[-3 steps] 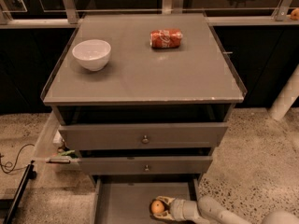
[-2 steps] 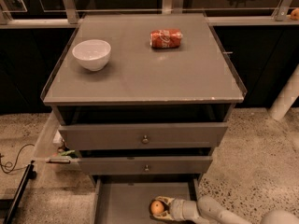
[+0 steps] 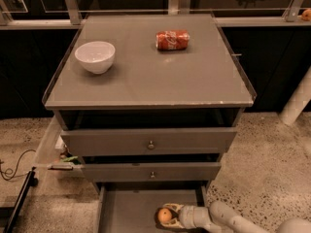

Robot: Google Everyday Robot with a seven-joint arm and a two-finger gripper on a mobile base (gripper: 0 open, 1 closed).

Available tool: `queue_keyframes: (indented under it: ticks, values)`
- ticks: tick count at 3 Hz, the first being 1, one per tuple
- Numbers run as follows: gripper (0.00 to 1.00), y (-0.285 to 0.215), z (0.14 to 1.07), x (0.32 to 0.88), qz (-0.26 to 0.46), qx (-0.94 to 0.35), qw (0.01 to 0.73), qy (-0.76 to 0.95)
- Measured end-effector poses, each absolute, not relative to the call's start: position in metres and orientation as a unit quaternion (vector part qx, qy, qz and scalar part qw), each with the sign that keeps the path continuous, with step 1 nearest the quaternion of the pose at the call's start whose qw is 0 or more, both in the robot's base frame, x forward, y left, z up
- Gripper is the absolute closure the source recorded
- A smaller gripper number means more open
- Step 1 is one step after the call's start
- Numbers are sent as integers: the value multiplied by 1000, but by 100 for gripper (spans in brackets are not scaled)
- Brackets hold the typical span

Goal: Pick orange from bottom drawer and place on counter

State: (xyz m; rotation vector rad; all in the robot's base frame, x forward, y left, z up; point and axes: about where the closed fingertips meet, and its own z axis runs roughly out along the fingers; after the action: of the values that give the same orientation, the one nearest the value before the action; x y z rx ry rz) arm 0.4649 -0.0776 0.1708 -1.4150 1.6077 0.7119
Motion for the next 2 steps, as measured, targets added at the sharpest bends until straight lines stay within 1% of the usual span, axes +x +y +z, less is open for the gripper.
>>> queue_keyframes:
  ticks: [1, 2]
  values:
    - [100, -91, 200, 464, 287, -564, 441, 637]
    - [100, -118, 244, 464, 273, -562, 449, 638]
